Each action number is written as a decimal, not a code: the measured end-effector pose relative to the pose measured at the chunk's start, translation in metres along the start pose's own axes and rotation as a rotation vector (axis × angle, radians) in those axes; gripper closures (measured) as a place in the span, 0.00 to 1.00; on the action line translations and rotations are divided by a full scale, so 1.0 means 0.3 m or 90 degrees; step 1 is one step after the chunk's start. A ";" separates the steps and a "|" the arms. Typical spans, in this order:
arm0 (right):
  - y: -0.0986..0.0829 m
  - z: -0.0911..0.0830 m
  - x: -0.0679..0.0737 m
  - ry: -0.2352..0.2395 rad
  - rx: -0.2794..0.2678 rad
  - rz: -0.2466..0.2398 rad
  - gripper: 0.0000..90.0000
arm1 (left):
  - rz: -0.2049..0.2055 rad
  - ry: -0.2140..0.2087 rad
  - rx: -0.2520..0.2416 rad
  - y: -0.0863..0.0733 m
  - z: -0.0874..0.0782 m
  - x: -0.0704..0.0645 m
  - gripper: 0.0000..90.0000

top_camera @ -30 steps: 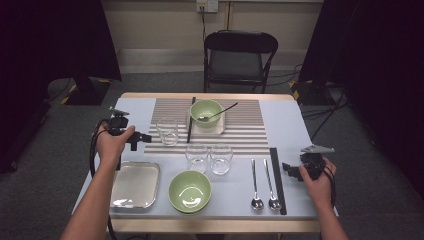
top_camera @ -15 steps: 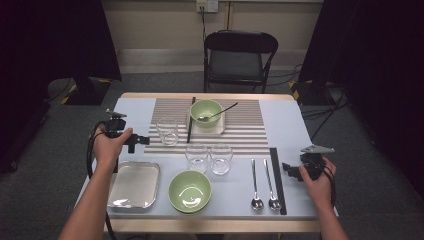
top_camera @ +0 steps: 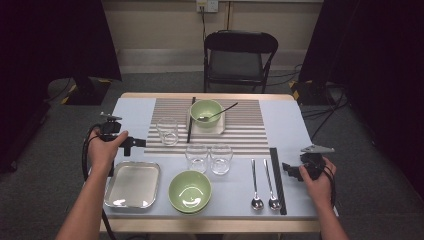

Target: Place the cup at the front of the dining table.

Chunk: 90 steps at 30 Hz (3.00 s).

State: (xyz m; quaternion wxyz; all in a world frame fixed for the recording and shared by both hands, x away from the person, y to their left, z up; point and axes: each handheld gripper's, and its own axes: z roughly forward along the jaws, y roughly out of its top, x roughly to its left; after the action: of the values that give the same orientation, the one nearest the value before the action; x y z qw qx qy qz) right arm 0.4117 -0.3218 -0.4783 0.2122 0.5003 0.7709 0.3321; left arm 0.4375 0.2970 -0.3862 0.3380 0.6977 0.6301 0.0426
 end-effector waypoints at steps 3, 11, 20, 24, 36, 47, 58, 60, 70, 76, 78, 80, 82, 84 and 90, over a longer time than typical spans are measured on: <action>0.000 0.000 0.000 0.000 0.000 0.000 0.17 | 0.005 0.001 0.002 -0.005 -0.004 0.006 0.30; 0.000 0.000 0.000 0.000 0.000 0.000 0.17 | 0.005 -0.002 0.005 -0.026 -0.001 0.013 0.30; 0.000 0.000 0.000 -0.001 0.000 0.000 0.17 | 0.012 -0.016 -0.002 -0.043 -0.013 0.023 0.28; 0.000 0.000 0.000 0.000 0.001 0.000 0.17 | 0.022 -0.020 0.000 -0.052 -0.014 0.024 0.27; 0.000 0.000 0.000 0.000 0.001 0.000 0.17 | 0.045 -0.024 0.002 -0.070 -0.021 0.021 0.26; 0.001 0.000 0.000 -0.001 0.001 0.000 0.17 | 0.050 -0.030 0.007 -0.094 -0.031 0.037 0.26; 0.000 0.000 0.000 0.000 0.001 0.000 0.17 | 0.062 -0.038 0.008 -0.123 -0.041 0.048 0.26; 0.001 0.000 0.000 -0.001 0.001 0.000 0.17 | 0.067 -0.041 0.010 -0.128 -0.041 0.047 0.26; 0.000 0.000 0.000 0.000 0.001 -0.001 0.17 | 0.081 -0.050 0.012 -0.154 -0.035 0.054 0.26; 0.000 0.000 0.000 0.000 0.001 -0.001 0.17 | 0.088 -0.055 0.008 -0.165 -0.033 0.051 0.26; 0.000 0.000 0.000 0.000 0.001 -0.001 0.17 | 0.089 -0.059 0.008 -0.168 -0.033 0.051 0.26; 0.000 0.000 0.000 0.000 0.000 -0.001 0.17 | 0.090 -0.061 0.003 -0.172 -0.031 0.050 0.26; 0.000 0.000 0.000 0.000 0.000 0.000 0.17 | 0.095 -0.060 0.009 -0.175 -0.028 0.053 0.26; 0.000 0.000 0.000 0.000 0.000 -0.001 0.17 | 0.092 -0.064 0.008 -0.180 -0.024 0.052 0.26; 0.000 0.000 0.001 -0.001 0.000 -0.001 0.17 | 0.103 -0.068 0.010 -0.189 -0.009 0.052 0.26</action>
State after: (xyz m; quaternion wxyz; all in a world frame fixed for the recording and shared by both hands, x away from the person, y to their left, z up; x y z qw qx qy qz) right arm 0.4116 -0.3217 -0.4782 0.2129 0.5002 0.7711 0.3316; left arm 0.3910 0.3111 -0.4196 0.3608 0.7505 0.5530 0.0275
